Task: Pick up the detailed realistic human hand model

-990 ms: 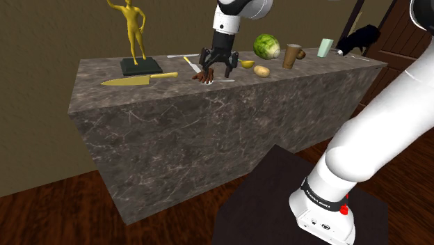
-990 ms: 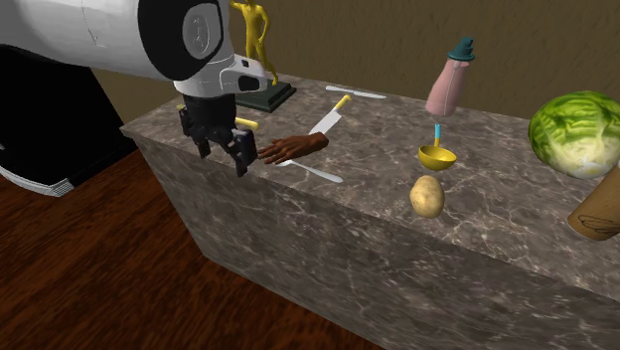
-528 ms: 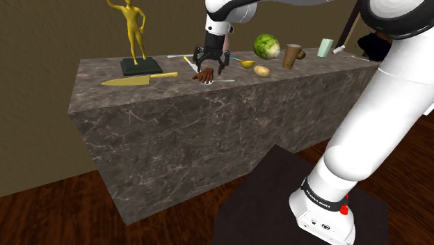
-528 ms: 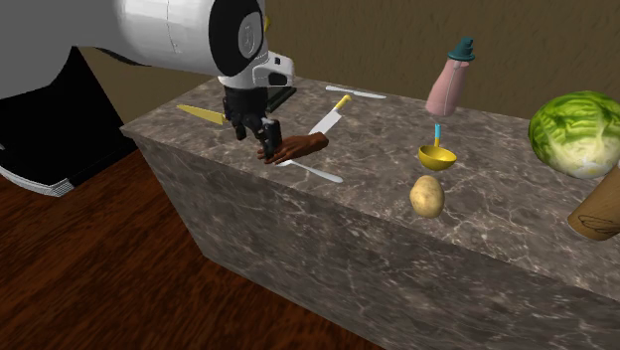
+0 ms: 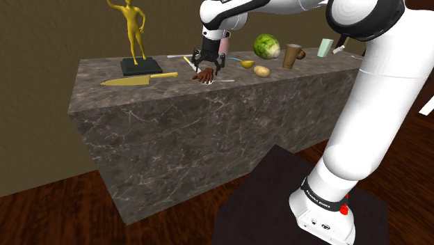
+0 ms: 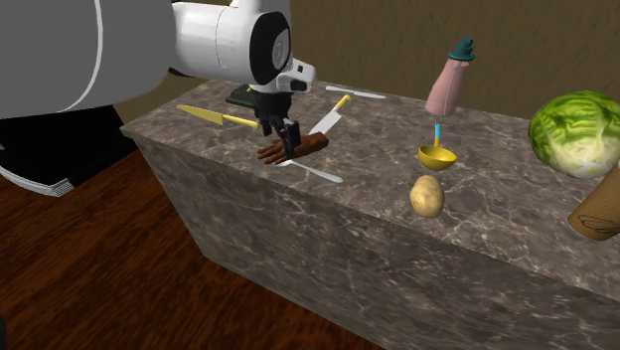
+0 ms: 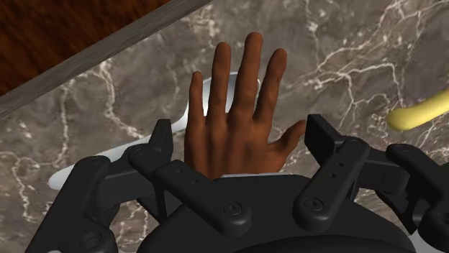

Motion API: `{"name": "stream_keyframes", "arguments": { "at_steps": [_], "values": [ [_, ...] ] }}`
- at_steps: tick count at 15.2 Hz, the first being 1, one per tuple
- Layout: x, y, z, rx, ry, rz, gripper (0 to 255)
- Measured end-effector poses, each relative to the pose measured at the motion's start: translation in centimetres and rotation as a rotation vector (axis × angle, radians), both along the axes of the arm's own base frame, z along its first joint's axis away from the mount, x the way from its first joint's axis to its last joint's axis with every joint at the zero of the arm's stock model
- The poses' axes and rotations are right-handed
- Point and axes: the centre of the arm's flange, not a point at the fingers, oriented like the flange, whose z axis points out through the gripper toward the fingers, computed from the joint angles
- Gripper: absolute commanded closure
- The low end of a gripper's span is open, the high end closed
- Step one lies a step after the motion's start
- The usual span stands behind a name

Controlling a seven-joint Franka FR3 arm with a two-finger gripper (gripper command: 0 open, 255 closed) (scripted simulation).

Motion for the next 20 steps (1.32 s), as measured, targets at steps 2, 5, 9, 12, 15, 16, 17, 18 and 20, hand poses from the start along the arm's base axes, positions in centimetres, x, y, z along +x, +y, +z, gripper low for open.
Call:
{"name": "stream_keyframes", "arguments": {
  "at_steps": [2, 5, 9, 12, 15, 16, 17, 18, 20],
  "values": [
    [0.0, -0.2, -1.0, 0.0, 0.0, -0.002, 0],
    [0.0, -0.1, -2.5, 0.0, 0.0, -0.003, 0],
    [0.0, -0.1, -2.8, 0.0, -0.001, -0.003, 255],
    [0.0, 0.0, -2.8, 0.0, -0.001, -0.003, 255],
    [0.0, 0.0, -2.8, 0.0, -0.001, -0.003, 255],
    [0.0, 0.0, -2.8, 0.0, -0.002, -0.003, 255],
    [0.0, -0.1, -2.6, 0.0, -0.001, -0.003, 255],
    [0.0, 0.0, -2.3, 0.0, -0.001, -0.003, 255],
    [0.0, -0.1, -1.3, 0.0, 0.0, -0.003, 255]
  ]
}}
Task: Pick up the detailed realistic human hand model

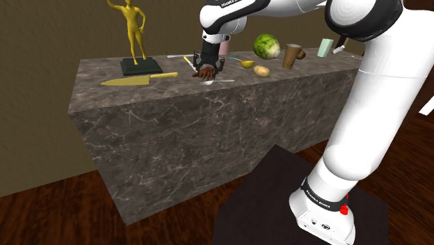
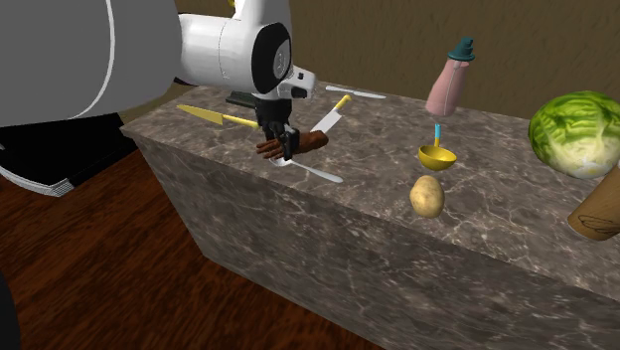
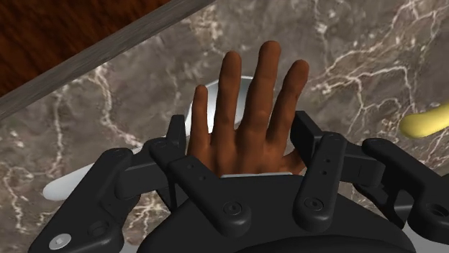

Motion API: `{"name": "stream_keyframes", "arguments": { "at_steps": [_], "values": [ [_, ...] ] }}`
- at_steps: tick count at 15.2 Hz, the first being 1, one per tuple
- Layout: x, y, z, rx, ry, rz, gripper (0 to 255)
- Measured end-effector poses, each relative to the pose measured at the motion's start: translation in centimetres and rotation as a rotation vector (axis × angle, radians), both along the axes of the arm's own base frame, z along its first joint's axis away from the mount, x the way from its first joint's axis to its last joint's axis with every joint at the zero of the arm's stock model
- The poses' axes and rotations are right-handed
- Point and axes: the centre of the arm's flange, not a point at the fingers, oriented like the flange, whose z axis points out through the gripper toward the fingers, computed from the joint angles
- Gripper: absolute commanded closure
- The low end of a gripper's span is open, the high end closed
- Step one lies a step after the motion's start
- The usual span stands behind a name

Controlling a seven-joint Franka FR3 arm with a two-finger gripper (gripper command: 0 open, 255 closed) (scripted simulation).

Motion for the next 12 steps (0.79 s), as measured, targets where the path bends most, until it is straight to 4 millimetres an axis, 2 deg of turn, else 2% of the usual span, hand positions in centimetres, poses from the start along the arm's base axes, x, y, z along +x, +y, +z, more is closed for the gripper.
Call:
{"name": "stream_keyframes", "arguments": {
  "at_steps": [12],
  "values": [
    [0.0, 0.0, 6.1, 0.0, 0.0, 0.0, 255]
  ]
}}
